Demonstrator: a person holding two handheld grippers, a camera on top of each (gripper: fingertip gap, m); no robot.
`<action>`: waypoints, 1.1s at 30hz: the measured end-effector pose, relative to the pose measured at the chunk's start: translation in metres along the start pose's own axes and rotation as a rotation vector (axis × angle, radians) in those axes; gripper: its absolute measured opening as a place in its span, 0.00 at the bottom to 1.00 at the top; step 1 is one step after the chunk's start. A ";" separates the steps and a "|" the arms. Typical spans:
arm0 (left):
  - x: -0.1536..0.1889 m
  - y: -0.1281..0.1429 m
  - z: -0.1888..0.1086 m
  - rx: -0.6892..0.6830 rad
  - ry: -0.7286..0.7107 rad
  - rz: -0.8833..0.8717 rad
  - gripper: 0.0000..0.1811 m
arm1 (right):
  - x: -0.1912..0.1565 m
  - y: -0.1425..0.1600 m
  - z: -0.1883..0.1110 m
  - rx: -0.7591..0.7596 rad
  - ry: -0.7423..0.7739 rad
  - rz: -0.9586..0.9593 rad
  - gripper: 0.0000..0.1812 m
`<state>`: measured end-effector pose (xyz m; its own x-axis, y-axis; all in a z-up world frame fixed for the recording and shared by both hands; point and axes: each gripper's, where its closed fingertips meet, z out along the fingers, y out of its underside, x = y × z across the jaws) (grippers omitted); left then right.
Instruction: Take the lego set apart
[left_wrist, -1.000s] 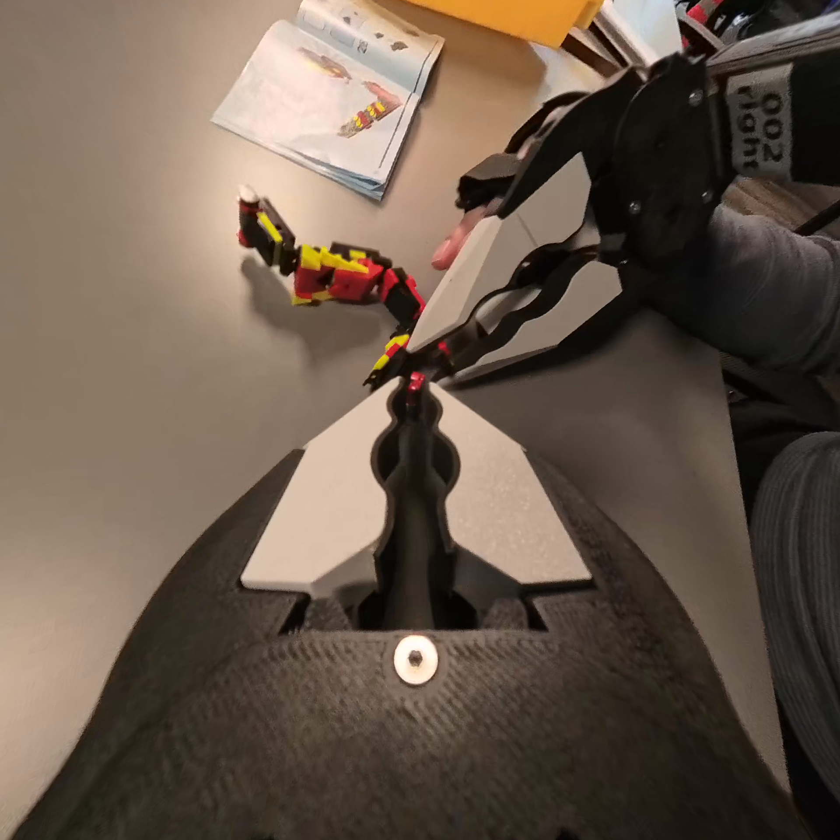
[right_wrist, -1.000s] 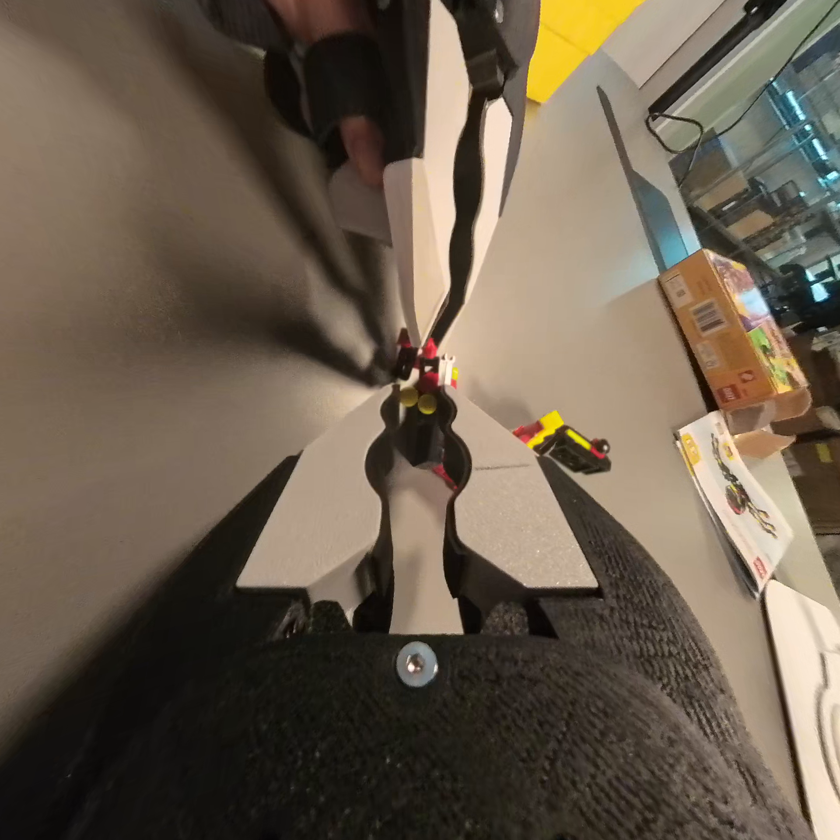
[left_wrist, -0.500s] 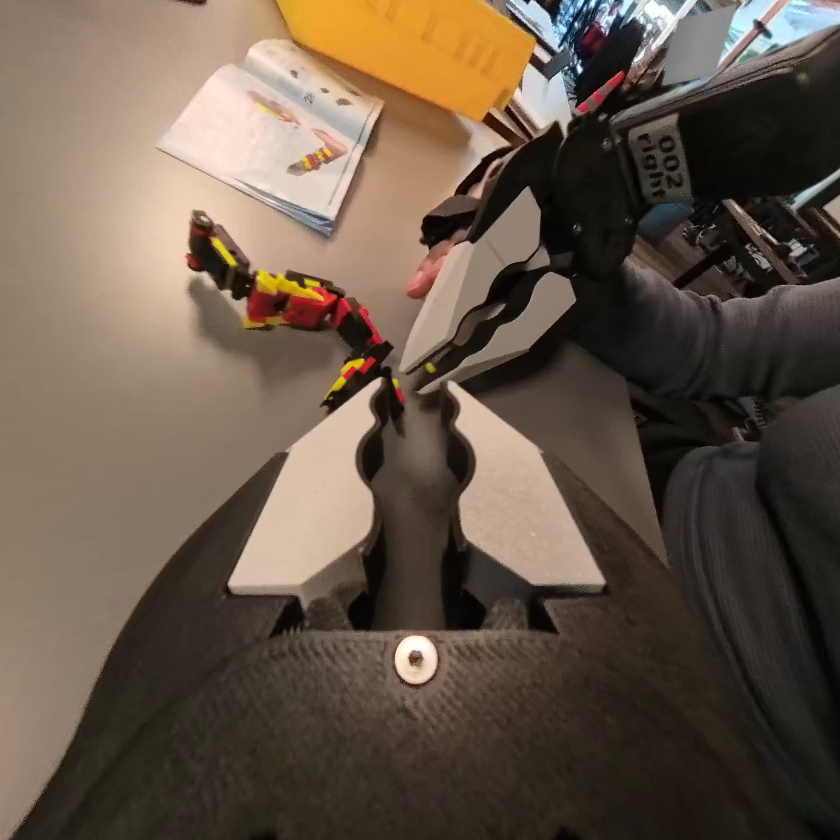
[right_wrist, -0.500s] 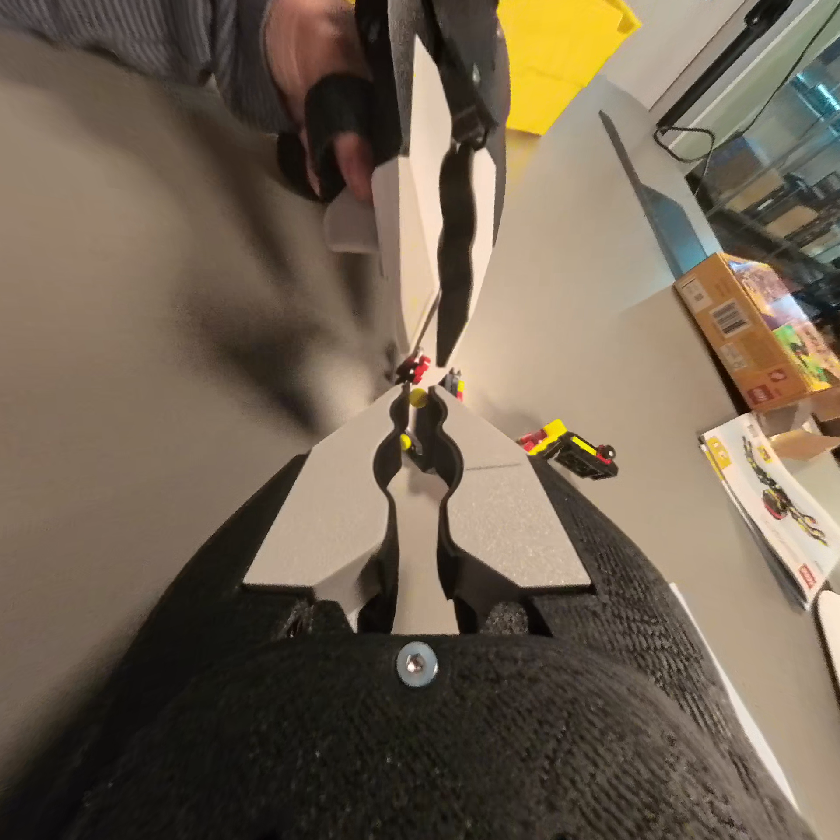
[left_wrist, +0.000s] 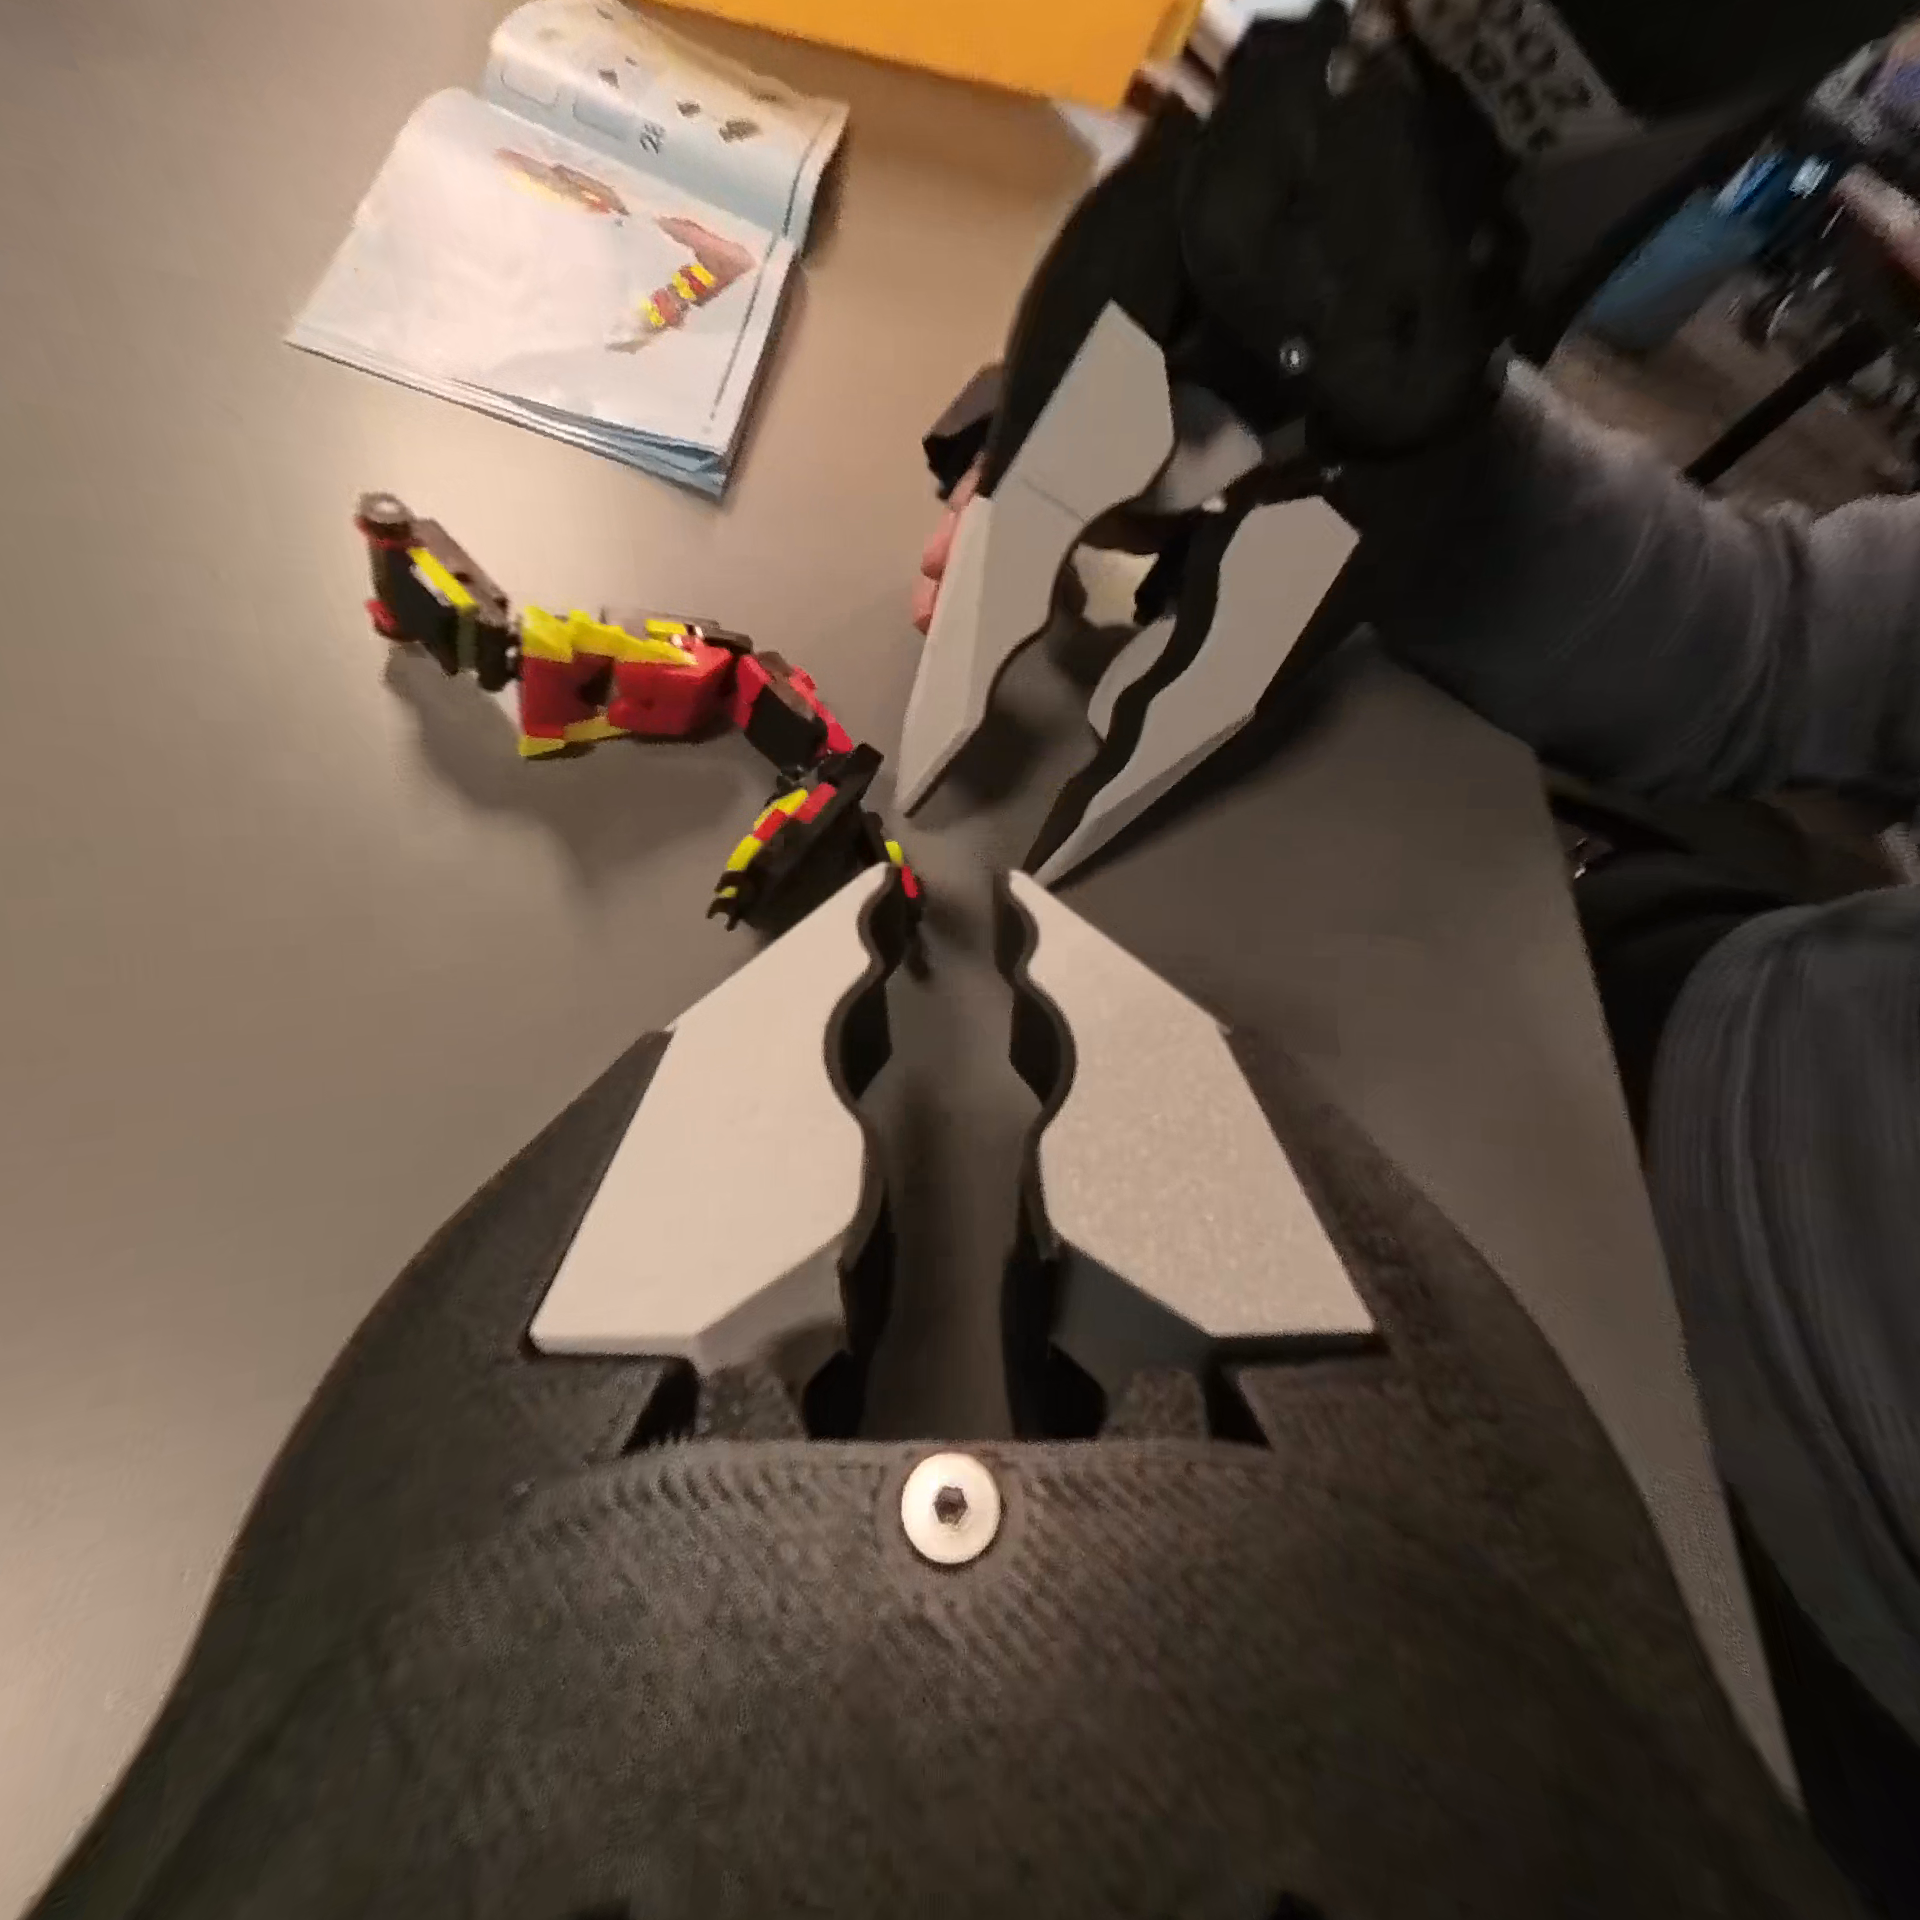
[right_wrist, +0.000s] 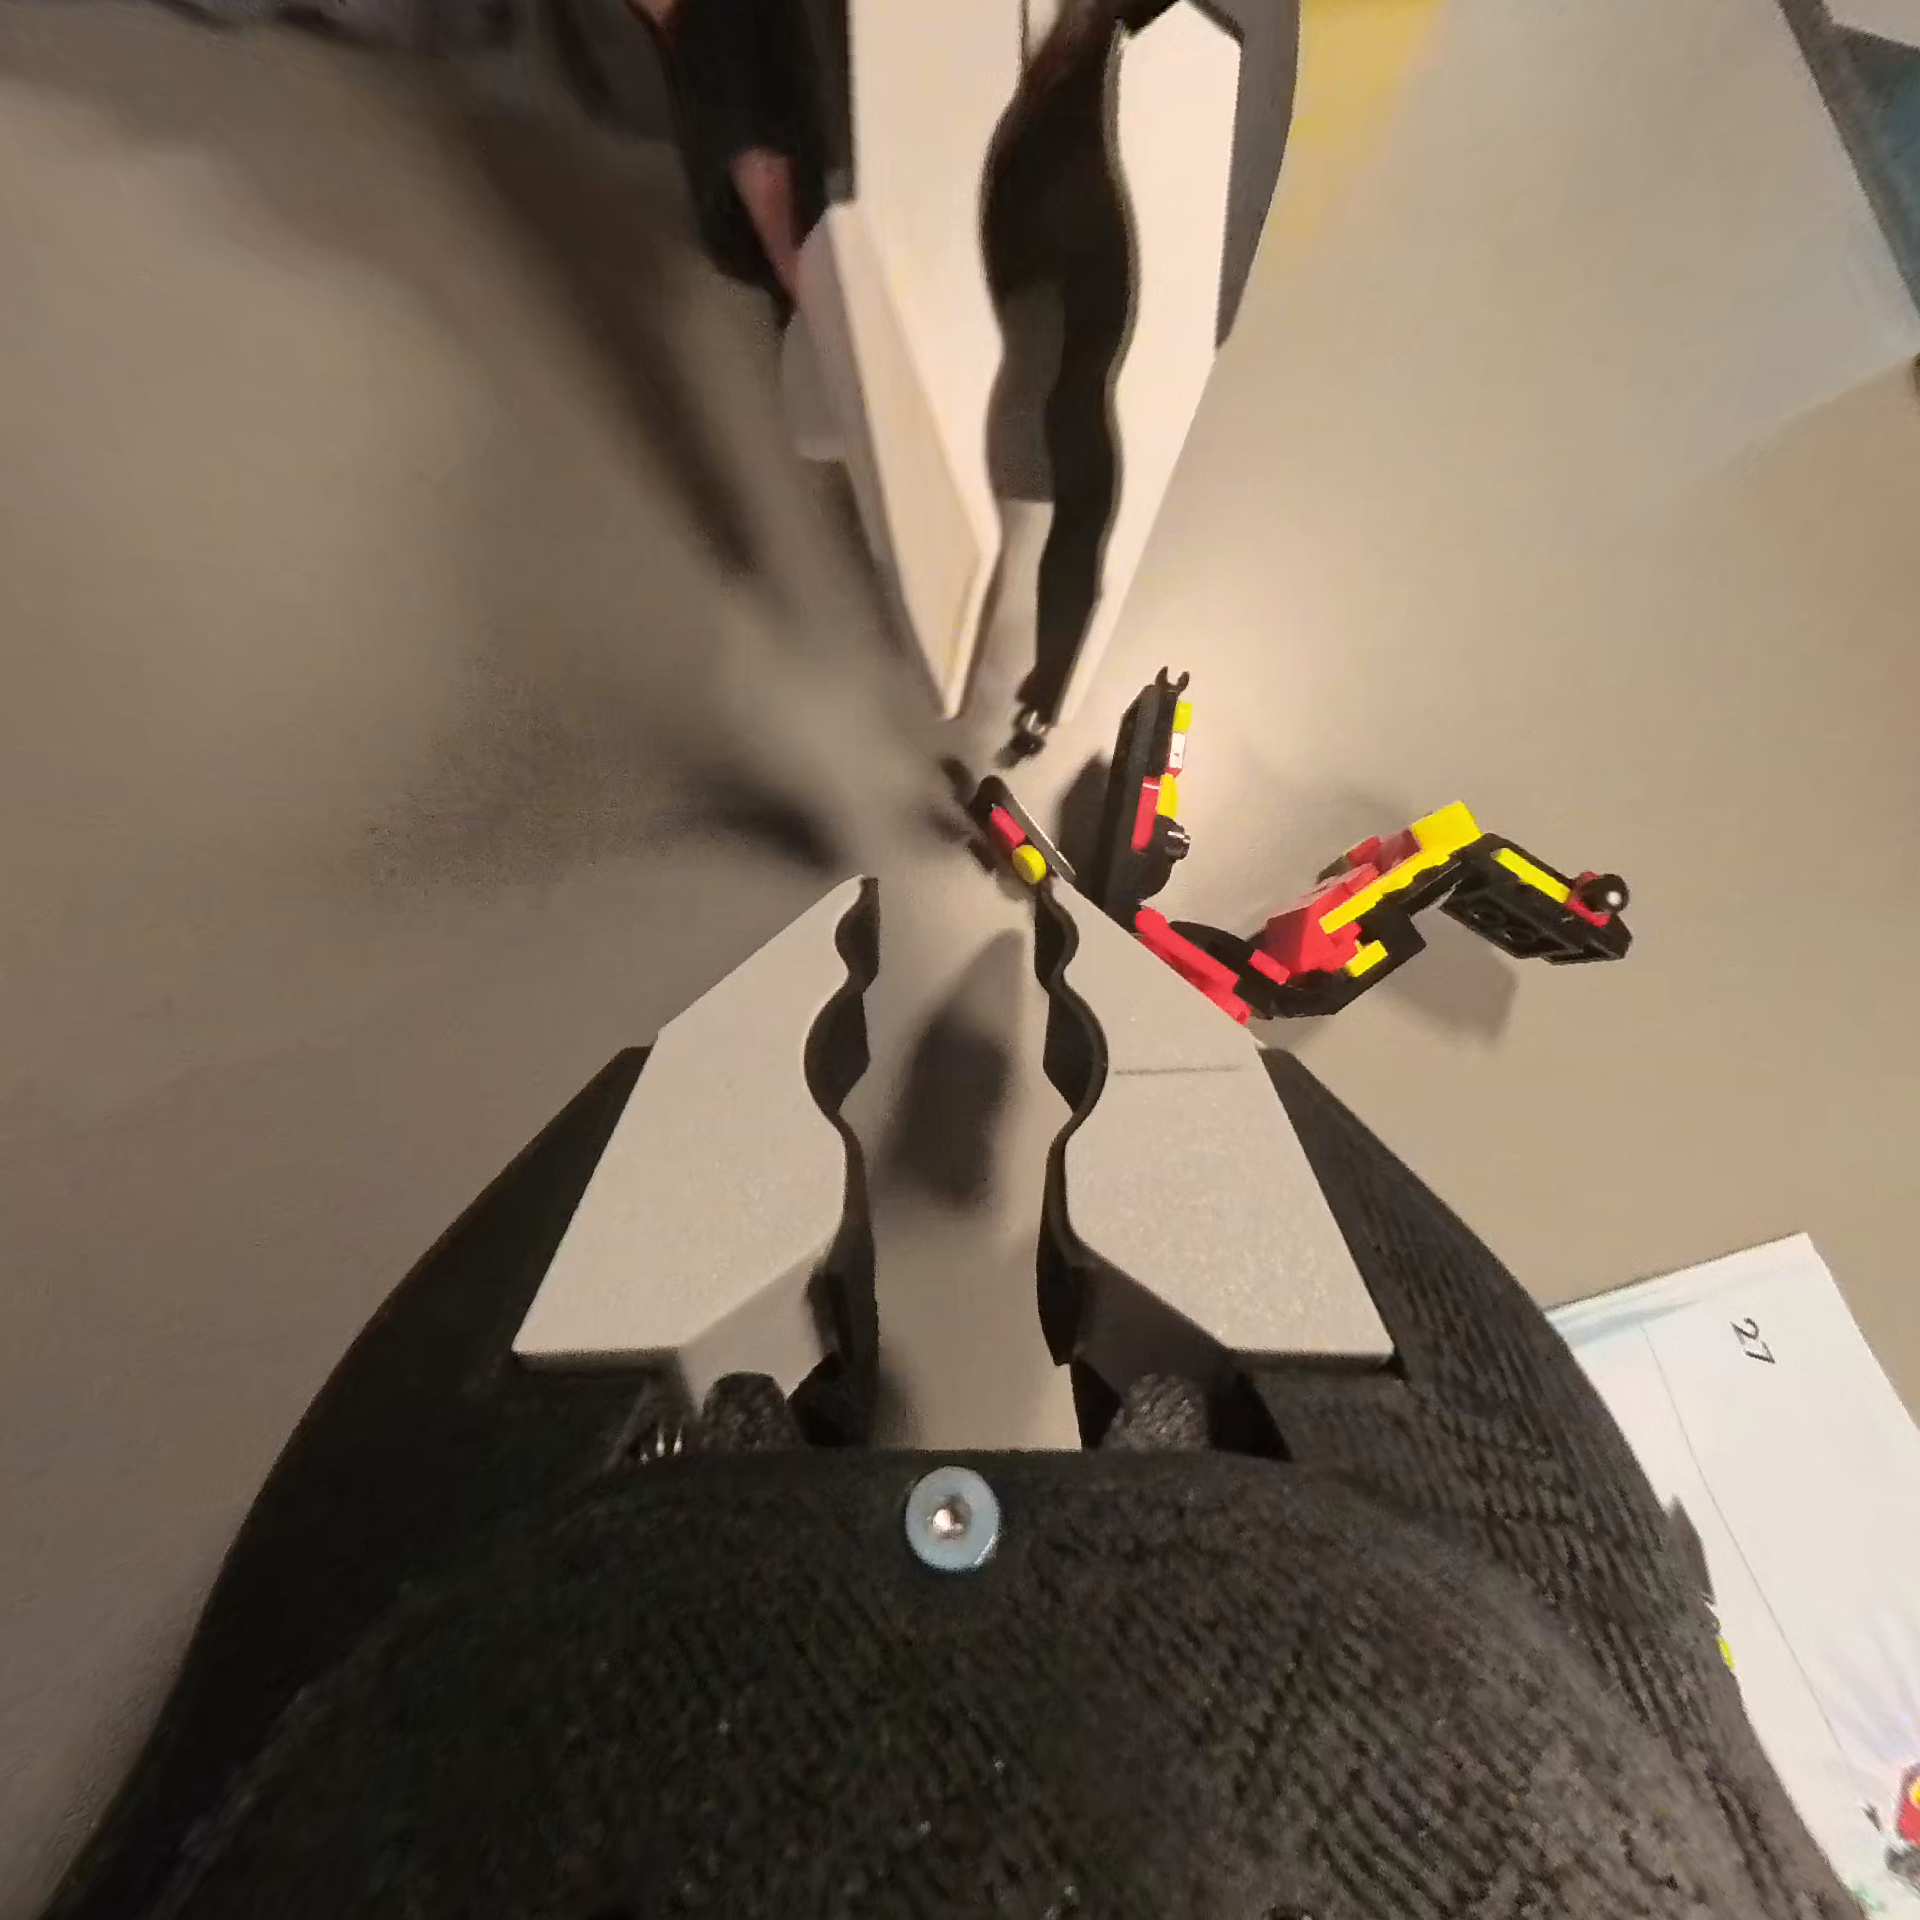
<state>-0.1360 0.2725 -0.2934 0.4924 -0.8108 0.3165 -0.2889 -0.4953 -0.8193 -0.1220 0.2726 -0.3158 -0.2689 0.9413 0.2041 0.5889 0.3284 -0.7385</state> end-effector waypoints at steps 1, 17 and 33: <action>0.000 0.003 0.003 -0.026 -0.022 0.031 0.10 | 0.001 0.000 0.001 -0.004 0.006 -0.001 0.16; -0.005 0.000 0.008 0.000 -0.002 -0.216 0.02 | 0.024 -0.019 0.003 -0.062 0.391 -0.520 0.06; -0.002 0.012 0.010 -0.074 -0.010 -0.140 0.01 | 0.006 -0.014 0.001 0.084 0.065 -0.100 0.03</action>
<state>-0.1324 0.2712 -0.3083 0.5396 -0.7296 0.4200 -0.2764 -0.6248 -0.7302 -0.1325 0.2736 -0.3043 -0.2712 0.9083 0.3185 0.4954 0.4154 -0.7629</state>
